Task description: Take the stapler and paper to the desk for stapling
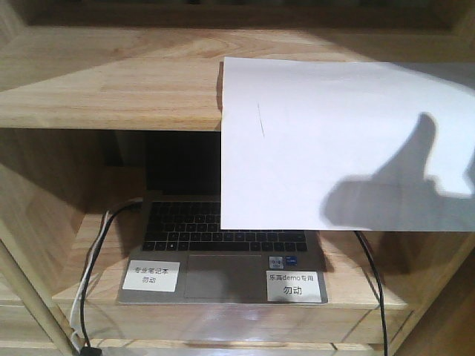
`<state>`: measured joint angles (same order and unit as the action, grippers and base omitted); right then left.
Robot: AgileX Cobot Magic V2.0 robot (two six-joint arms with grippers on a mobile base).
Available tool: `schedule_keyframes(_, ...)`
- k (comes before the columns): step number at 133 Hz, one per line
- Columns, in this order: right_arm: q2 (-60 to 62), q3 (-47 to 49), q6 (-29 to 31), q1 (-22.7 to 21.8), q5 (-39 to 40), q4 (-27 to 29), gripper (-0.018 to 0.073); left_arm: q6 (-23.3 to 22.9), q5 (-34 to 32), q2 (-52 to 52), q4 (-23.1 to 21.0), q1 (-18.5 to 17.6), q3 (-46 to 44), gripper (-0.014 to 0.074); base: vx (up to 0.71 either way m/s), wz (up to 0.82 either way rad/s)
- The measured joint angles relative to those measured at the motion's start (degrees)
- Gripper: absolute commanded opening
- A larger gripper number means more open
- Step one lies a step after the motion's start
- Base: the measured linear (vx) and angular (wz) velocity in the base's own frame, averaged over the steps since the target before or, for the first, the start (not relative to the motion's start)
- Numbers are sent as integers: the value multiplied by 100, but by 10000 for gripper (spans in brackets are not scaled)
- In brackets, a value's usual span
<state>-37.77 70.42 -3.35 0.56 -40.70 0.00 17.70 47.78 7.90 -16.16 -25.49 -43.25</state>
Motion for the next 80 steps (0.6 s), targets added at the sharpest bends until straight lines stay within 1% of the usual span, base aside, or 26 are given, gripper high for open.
schedule_keyframes(80,0,0,0,0,0,0,363,0,0,0,0,0,0,-6,0,0)
